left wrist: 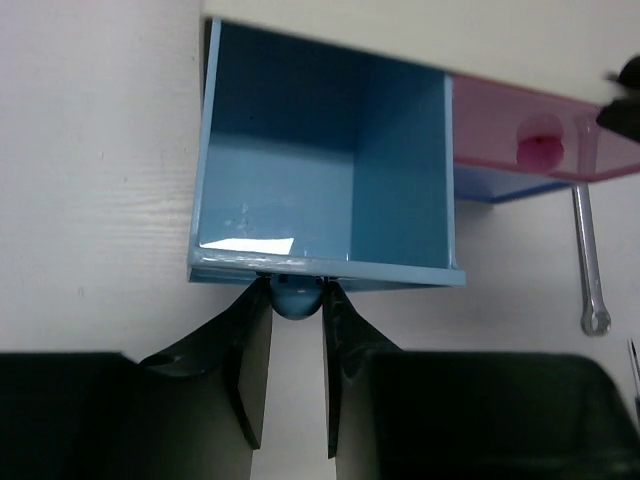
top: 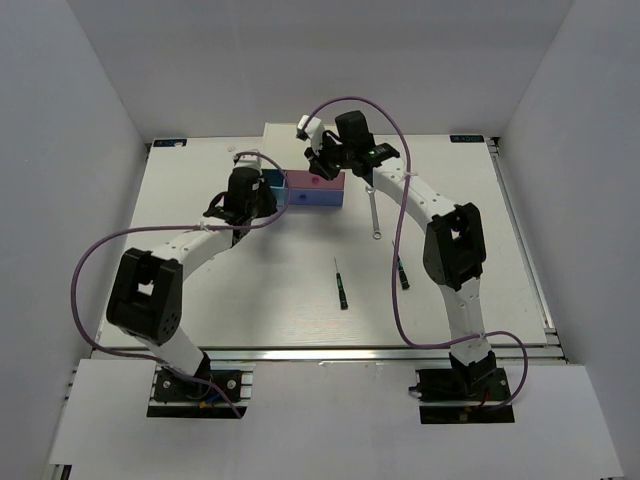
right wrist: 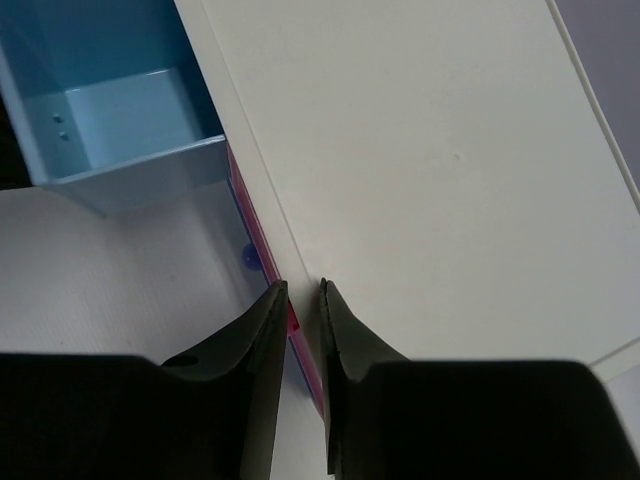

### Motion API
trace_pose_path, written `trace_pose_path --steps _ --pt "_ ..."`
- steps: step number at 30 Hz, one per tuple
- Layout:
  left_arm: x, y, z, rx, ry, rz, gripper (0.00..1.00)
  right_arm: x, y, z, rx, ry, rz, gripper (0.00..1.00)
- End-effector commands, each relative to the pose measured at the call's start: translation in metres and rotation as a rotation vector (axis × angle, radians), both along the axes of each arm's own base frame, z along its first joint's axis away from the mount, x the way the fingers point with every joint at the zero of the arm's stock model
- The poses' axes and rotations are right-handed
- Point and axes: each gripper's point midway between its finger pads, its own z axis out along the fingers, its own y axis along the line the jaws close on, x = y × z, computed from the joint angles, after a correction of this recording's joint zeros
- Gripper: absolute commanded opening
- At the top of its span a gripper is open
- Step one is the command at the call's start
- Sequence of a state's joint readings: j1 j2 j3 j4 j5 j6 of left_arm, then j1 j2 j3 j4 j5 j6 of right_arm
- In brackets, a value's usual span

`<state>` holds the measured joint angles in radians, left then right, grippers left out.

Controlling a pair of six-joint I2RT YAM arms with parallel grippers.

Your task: Sort the tools into containers

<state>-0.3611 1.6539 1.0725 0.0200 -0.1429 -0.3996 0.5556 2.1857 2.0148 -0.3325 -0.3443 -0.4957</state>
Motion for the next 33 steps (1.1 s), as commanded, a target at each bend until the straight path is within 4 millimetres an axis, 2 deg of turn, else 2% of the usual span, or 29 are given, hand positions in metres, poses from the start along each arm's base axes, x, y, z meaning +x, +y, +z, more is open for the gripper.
trace_pose_path --steps 1,7,12,14,15,16,19,20,23,27,30,31,33 --pt "-0.019 -0.010 0.056 -0.084 -0.110 -0.051 0.09 0.001 -0.011 -0.034 -0.057 0.068 -0.057 0.22" --pt "-0.060 -0.015 0.049 -0.126 -0.073 -0.115 0.09 0.004 -0.012 -0.038 -0.062 0.068 -0.065 0.22" --pt "-0.078 -0.014 0.051 -0.158 -0.076 -0.122 0.09 0.004 -0.013 -0.040 -0.066 0.071 -0.067 0.22" --pt "-0.084 -0.011 0.045 -0.149 -0.050 -0.117 0.11 0.003 -0.013 -0.040 -0.065 0.074 -0.067 0.23" --pt "-0.084 -0.011 0.045 -0.149 -0.050 -0.117 0.15 0.003 -0.014 -0.040 -0.067 0.074 -0.068 0.24" --pt "-0.083 -0.011 0.044 -0.147 -0.048 -0.115 0.29 0.003 -0.013 -0.041 -0.068 0.074 -0.065 0.28" --pt "-0.079 -0.013 0.047 -0.150 -0.052 -0.117 0.46 0.002 -0.014 -0.038 -0.068 0.070 -0.064 0.41" --pt "-0.077 -0.014 0.049 -0.150 -0.055 -0.119 0.55 0.002 -0.014 -0.038 -0.069 0.066 -0.062 0.45" --pt "-0.075 -0.017 0.053 -0.151 -0.060 -0.132 0.63 0.001 -0.014 -0.035 -0.063 0.065 -0.055 0.57" --pt "-0.076 -0.017 0.063 -0.150 -0.081 -0.142 0.63 -0.003 -0.011 -0.026 -0.044 0.064 -0.041 0.60" --pt "-0.079 -0.015 0.078 -0.157 -0.112 -0.147 0.61 -0.007 -0.008 -0.009 -0.013 0.054 -0.027 0.61" --pt "-0.082 -0.013 0.093 -0.163 -0.138 -0.139 0.60 -0.010 -0.007 0.006 0.010 0.039 -0.017 0.61" --pt "-0.086 -0.006 0.105 -0.154 -0.152 -0.117 0.53 -0.014 -0.007 0.026 0.040 0.022 -0.010 0.61"
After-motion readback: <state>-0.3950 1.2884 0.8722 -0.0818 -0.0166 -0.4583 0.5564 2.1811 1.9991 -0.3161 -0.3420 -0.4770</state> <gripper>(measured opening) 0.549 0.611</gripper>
